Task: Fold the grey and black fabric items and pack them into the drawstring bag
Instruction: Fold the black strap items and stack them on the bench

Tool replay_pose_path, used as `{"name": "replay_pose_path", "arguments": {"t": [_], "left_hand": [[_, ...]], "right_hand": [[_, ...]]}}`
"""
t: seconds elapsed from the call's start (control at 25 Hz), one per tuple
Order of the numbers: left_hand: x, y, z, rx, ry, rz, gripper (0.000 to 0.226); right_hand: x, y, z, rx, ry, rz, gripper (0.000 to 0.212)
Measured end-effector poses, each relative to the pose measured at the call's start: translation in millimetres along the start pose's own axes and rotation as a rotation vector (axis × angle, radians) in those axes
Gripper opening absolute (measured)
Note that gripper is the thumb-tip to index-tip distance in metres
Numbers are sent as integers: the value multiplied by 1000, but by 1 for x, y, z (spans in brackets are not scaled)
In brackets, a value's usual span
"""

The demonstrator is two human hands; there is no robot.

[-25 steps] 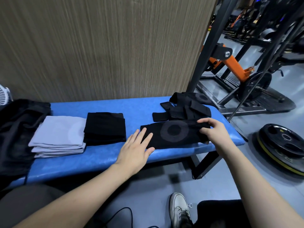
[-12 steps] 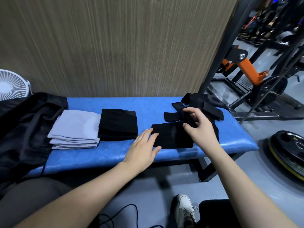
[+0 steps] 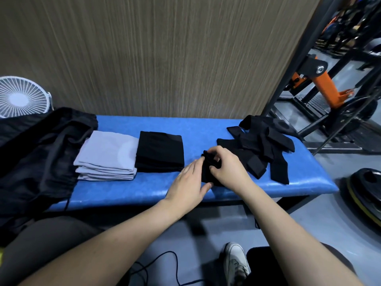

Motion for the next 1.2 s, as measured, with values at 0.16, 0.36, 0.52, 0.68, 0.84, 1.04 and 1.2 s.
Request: {"name": "replay_pose_path", "arguments": {"t": [0.16,0.36,0.52,0.68,0.84,1.04,1.2], "left_hand": [[-1,-1,2,81,-17,43,95],[1,2,5,-1,28,-42,63],[2,0,1,-22,14,-17,62],[0,2,1,26,-9,22,62],[-6,7,0,94,92,82,40],[-12,15,0,39,80,120,30],[-18,15,4,125,30,164,34]], "right_hand": [[0,1,-1,-62,-34,-40,42],[5,4,14,-399,-193,-148,40],[12,21,37,-272,-7,-58,22],[16,43,48,27,108,-50,23],[21,56,46,103,-33,-142,34],[22,56,43,-13,-11,-158,42],[23,55,47,-206,-4,-168,42]]}}
Point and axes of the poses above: each hand's wrist, its own x-axis away from the middle knuckle, its own z-axis out of the back of the hand, y = z × x, the point moved 1 cm from there along -x, towards the middle knuckle, and after that the axes turned 2 degrees about -y, right-handed, at the moved point
